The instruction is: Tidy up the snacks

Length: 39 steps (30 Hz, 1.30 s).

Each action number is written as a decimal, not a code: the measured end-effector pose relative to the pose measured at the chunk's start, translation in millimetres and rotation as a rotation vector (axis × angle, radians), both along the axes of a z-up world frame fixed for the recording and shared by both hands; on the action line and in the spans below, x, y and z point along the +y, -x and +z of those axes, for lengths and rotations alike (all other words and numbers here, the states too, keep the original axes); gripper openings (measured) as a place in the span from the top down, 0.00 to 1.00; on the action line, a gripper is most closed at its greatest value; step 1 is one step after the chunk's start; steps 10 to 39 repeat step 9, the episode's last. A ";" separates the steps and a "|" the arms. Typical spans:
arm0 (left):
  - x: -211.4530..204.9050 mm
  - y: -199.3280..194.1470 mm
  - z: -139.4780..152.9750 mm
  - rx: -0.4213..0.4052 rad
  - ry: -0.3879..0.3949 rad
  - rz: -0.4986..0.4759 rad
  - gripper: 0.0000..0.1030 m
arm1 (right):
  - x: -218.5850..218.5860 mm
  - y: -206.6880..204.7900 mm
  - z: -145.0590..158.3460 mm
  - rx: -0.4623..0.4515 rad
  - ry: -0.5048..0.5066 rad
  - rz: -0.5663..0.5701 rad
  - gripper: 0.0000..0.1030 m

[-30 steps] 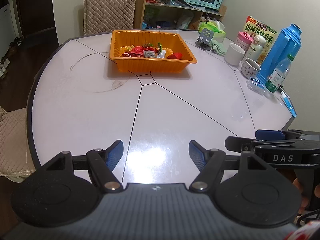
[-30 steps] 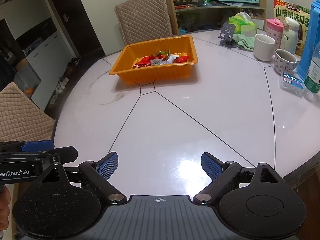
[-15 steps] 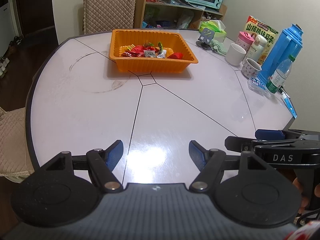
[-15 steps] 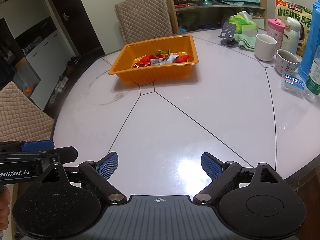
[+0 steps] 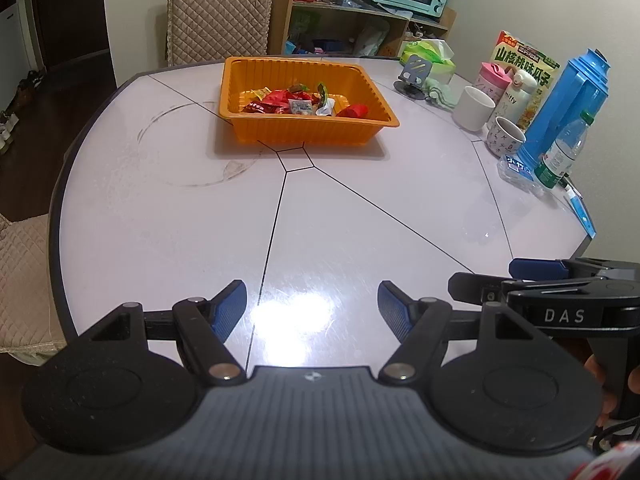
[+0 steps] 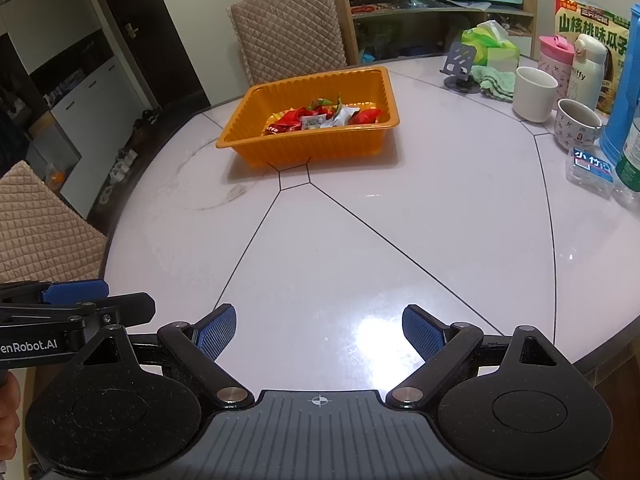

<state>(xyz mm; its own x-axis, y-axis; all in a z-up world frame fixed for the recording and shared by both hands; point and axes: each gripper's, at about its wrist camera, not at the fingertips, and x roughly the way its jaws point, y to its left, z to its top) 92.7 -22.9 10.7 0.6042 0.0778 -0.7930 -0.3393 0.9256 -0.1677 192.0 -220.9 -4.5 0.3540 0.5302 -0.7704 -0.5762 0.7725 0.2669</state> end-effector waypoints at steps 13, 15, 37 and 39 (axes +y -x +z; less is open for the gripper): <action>6.1 -10.1 -5.9 0.018 0.009 0.009 0.26 | 6.2 -11.9 -4.1 0.008 0.006 0.006 0.13; 6.1 -10.1 -5.9 0.018 0.009 0.009 0.26 | 6.2 -11.9 -4.1 0.008 0.006 0.006 0.13; 6.1 -10.1 -5.9 0.018 0.009 0.009 0.26 | 6.2 -11.9 -4.1 0.008 0.006 0.006 0.13; 6.1 -10.1 -5.9 0.018 0.009 0.009 0.26 | 6.2 -11.9 -4.1 0.008 0.006 0.006 0.13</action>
